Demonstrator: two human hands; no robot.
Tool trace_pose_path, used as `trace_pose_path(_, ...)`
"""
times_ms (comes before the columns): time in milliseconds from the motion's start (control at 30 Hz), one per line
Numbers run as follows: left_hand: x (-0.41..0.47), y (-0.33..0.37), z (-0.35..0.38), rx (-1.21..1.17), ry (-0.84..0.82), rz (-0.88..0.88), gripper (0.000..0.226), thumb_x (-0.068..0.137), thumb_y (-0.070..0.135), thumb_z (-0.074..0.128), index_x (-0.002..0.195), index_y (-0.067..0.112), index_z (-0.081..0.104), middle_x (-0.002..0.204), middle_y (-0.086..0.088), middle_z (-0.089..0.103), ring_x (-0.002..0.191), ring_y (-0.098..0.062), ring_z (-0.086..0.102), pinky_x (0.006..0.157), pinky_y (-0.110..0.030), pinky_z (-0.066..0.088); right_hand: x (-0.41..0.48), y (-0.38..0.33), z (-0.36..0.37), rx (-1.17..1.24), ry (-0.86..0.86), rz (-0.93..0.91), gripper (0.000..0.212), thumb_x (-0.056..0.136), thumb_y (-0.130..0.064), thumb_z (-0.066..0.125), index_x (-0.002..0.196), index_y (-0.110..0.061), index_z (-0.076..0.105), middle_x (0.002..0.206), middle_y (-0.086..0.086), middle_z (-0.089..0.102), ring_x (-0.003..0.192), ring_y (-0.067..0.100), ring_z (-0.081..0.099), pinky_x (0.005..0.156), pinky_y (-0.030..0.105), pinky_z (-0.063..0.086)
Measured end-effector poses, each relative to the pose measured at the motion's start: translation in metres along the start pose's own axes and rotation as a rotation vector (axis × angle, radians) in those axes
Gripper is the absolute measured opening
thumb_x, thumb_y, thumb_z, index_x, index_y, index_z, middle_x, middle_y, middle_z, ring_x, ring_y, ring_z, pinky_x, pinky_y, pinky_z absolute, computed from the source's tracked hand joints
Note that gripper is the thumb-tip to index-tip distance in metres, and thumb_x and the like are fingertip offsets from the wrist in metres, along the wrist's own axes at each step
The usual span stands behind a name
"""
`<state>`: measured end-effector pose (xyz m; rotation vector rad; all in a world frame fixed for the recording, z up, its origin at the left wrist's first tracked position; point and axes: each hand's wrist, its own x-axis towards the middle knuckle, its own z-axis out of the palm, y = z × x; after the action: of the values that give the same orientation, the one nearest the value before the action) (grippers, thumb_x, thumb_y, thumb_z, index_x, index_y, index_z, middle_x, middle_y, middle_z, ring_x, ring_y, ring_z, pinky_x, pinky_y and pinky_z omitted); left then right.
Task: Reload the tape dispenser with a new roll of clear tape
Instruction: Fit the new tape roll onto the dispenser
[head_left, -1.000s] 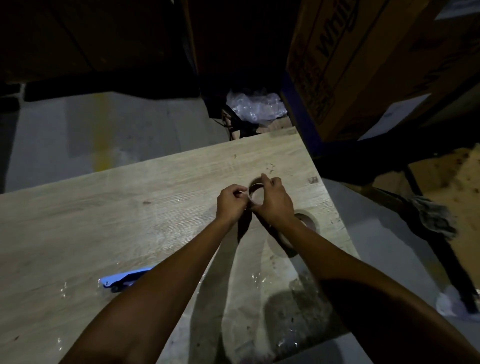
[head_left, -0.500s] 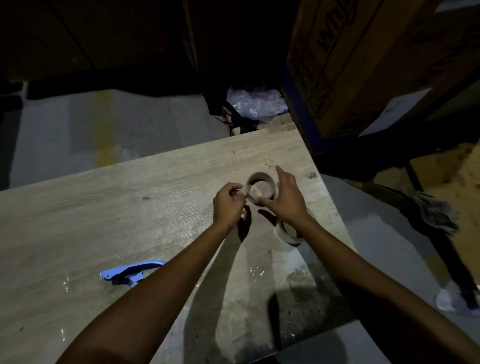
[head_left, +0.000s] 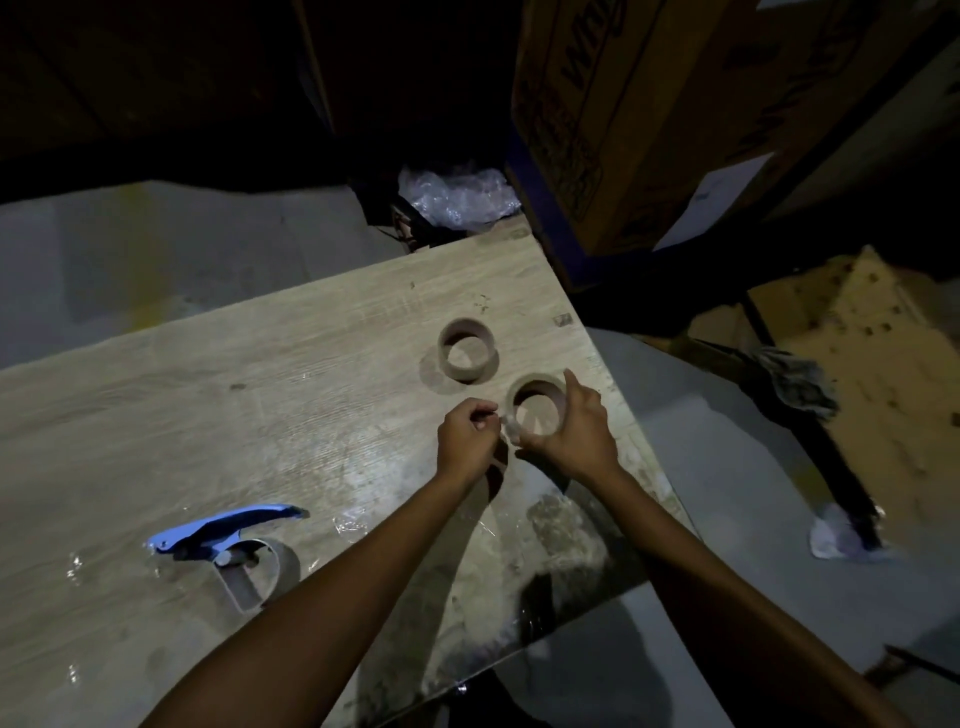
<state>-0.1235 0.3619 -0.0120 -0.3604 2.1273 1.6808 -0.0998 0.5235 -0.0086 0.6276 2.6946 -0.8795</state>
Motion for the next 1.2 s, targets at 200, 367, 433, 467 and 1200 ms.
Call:
trace_pose_path(200,-0.007,-0.006,0.006,-0.037,-0.037,-0.054,0.021,0.087,0.005,0.069,0.107,0.005,0.075,0.107,-0.014,0.075,0.103,-0.03,0.07,0.098,-0.052,0.055,-0.008,-0.006,0.01,0.018,0.005,0.05,0.119,0.061,-0.056,0.081,0.153,-0.028,0.011,0.142,0.015,0.041,0.13,0.039,0.044,0.094,0.049,0.048)
trace_pose_path(367,-0.021,-0.004,-0.009,-0.092,-0.034,-0.046,0.021,0.087,0.006,0.07,0.108,0.009,0.074,0.109,-0.011,0.075,0.104,-0.025,0.07,0.097,-0.051,0.056,-0.025,-0.017,0.008,0.117,0.045,0.025,0.107,0.056,-0.058,0.079,0.144,-0.024,0.028,0.134,0.015,0.047,0.122,0.036,0.05,0.092,0.044,0.052)
trace_pose_path(433,-0.027,-0.001,-0.018,-0.115,-0.024,-0.044,0.025,0.087,0.004,0.067,0.11,0.008,0.074,0.111,-0.01,0.075,0.104,-0.024,0.071,0.097,-0.05,0.057,-0.034,-0.023,0.01,0.151,0.056,0.015,0.107,0.056,-0.054,0.082,0.144,-0.023,0.028,0.134,0.015,0.046,0.123,0.036,0.05,0.093,0.043,0.051)
trace_pose_path(467,-0.031,0.0,-0.025,-0.125,-0.012,-0.038,0.027,0.087,0.002,0.066,0.112,0.007,0.074,0.111,-0.01,0.076,0.104,-0.024,0.071,0.097,-0.049,0.057,-0.038,-0.028,0.012,0.161,0.061,0.009,0.107,0.057,-0.052,0.083,0.144,-0.023,0.028,0.134,0.015,0.046,0.123,0.035,0.049,0.094,0.043,0.051)
trace_pose_path(1200,-0.137,-0.075,-0.209,-0.438,0.783,-0.025,0.018,0.087,0.001,0.071,0.09,0.019,0.072,0.091,-0.007,0.077,0.088,-0.021,0.074,0.086,-0.04,0.06,-0.143,-0.188,0.12,0.157,-0.193,-0.422,0.104,0.056,-0.061,0.08,0.142,-0.026,0.032,0.136,0.006,0.048,0.125,0.023,0.046,0.092,0.035,0.049)
